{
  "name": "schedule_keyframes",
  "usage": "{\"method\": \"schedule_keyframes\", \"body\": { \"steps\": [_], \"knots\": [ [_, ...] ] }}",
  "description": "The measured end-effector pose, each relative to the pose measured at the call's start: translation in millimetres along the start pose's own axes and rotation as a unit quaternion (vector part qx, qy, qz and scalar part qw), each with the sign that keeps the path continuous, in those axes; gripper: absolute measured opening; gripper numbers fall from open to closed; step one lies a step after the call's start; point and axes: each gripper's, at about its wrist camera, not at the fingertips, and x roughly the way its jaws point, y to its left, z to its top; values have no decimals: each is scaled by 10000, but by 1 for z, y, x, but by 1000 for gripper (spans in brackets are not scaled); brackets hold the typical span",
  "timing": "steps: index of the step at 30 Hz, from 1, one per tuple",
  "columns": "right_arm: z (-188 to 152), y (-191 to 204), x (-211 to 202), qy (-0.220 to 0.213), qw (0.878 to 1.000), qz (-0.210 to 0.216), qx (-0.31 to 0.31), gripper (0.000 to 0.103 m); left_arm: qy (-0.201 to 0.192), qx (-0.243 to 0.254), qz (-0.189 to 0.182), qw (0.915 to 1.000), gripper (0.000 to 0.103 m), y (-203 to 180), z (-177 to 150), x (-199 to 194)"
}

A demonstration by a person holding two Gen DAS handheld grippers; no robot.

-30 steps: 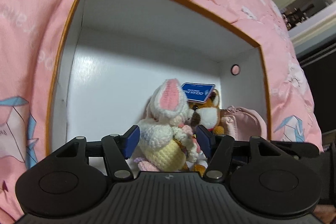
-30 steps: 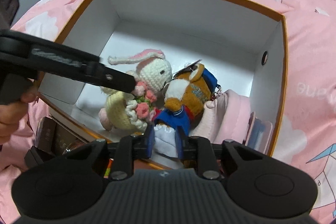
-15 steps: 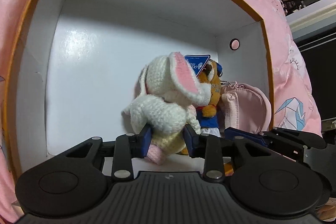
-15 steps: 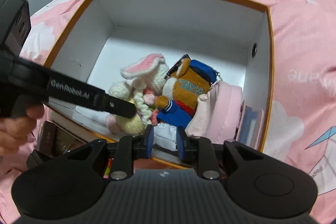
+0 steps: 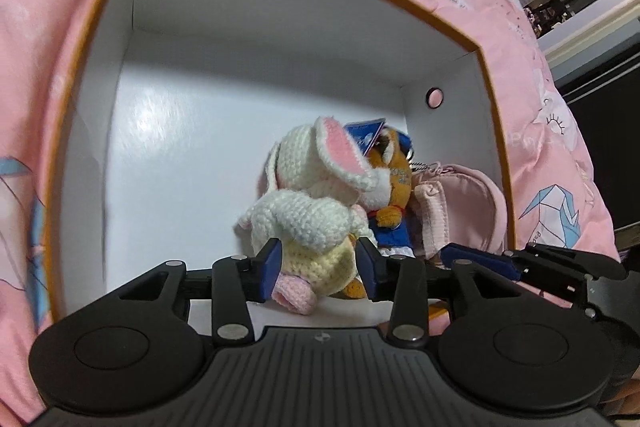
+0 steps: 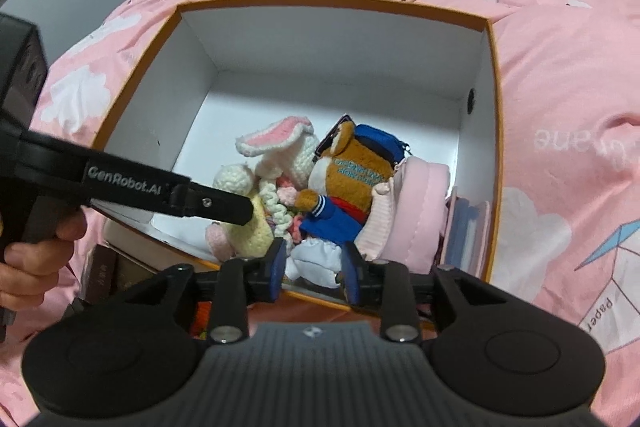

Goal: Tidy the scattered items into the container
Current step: 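Open the left gripper on the bunny while the right gripper releases the duck, then withdraw both grippers from the box toward the items beside it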

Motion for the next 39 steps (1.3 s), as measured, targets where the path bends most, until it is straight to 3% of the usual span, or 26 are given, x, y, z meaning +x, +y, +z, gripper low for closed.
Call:
{"method": "schedule_keyframes", "body": {
  "steps": [9,11,19,24,32,39],
  "knots": [
    [-11,4,-22,-600,9978,-17,264,60,-752,582,340,9949,48,-22,-22,-35],
    [-14,6,-31,-821,9961,26,315,67,-851,689,352,9934,48,-28,-26,-41],
    [-29,21,-57,-1396,9893,65,420,75,-1037,960,380,9892,49,-42,-40,-62],
    [-41,29,-65,-1446,9890,-32,295,79,-1087,1029,417,9879,49,-41,-48,-71],
    [-57,39,-70,-1408,9900,-10,124,81,-1395,1398,728,9776,49,-39,-69,-90],
    [-72,42,-64,-1052,9943,31,160,78,-1141,1526,544,9802,51,-19,-75,-105]
  ]
}}
